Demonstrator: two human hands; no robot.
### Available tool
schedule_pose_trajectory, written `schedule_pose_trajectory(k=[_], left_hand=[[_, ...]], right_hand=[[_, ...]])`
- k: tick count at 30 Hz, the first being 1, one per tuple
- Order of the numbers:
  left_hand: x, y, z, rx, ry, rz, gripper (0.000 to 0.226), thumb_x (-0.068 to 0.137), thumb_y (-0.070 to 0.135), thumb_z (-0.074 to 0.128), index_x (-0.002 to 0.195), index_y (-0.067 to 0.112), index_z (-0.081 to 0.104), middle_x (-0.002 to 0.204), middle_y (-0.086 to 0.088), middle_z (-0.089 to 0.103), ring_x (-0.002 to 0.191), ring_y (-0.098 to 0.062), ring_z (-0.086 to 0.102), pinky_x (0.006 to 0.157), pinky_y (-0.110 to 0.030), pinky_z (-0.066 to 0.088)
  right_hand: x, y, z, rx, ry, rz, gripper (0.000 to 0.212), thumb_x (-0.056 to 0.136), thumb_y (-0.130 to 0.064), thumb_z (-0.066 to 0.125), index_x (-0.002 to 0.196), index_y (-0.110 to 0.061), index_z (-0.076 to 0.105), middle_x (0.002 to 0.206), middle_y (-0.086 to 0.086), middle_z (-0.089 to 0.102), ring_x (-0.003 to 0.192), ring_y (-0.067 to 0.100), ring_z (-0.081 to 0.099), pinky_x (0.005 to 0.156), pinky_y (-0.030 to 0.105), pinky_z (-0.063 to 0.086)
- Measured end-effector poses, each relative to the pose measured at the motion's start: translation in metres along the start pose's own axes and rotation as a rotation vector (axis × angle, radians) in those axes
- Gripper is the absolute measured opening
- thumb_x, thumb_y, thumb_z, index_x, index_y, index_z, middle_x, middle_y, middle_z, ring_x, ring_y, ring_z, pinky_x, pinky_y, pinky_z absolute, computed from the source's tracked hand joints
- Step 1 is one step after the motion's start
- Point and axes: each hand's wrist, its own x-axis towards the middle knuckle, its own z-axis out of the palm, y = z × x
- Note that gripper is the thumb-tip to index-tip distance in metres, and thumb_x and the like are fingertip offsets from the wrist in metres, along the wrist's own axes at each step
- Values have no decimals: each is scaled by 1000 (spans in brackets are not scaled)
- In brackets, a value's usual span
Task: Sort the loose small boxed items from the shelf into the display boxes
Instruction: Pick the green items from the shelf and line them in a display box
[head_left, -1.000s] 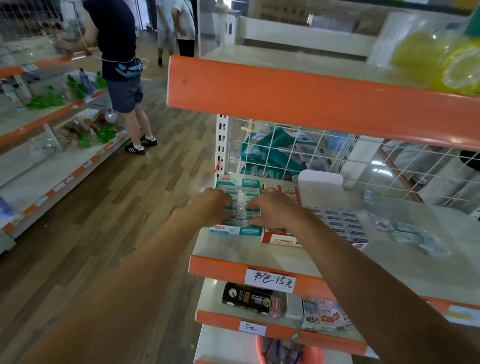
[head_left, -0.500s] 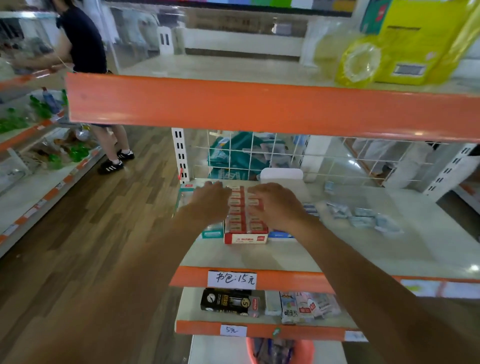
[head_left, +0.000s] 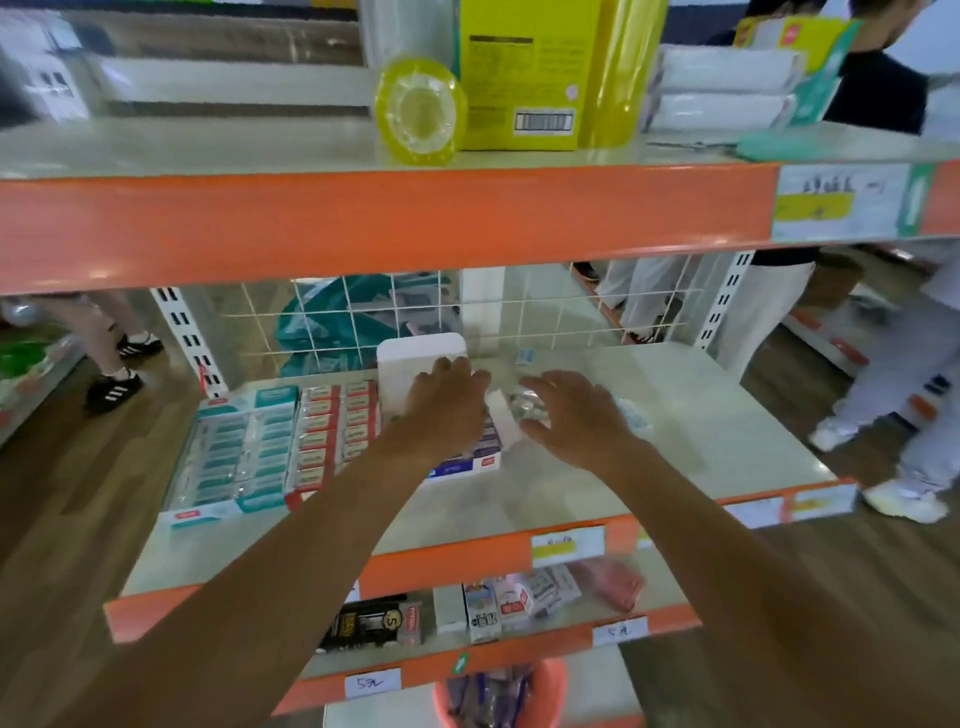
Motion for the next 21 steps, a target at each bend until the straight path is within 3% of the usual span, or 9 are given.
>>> schedule_pose_trajectory(k=[5, 12, 17, 21], left_hand=[[20, 46, 12, -47, 11, 65, 32, 93, 21, 47, 124, 16, 53, 124, -8, 51, 117, -29, 44, 93, -40, 39], [37, 78, 34, 15, -25, 63, 34, 88, 19, 50, 121, 17, 58, 121, -12, 53, 111, -30, 47, 90, -42, 42], [39, 72, 38, 144, -50, -14, 38, 88, 16, 51, 126, 14, 51, 122, -13, 55, 114, -30, 44, 92, -41, 39], [38, 66, 43, 101, -65, -44, 32, 90, 18, 49, 122, 14, 50, 115, -11, 60, 111, -29, 47, 88, -39, 39]], right_hand=[[-12, 44, 6, 32, -33, 77, 56, 93, -47, 49, 145, -34, 32, 152, -3, 32, 141, 18, 24, 113, 43, 24], [-20, 77, 21, -8, -49, 113, 50, 93, -43, 49, 141, -28, 41, 145, -1, 42, 132, 22, 36, 106, 40, 35], [-16, 81, 28, -6, -2, 7, 46, 93, -37, 50, 138, -26, 47, 145, -3, 43, 135, 22, 32, 109, 37, 30], [-11, 74, 38, 31, 60, -89, 33, 90, -26, 54, 122, -20, 61, 132, -1, 56, 130, 24, 39, 103, 38, 33]])
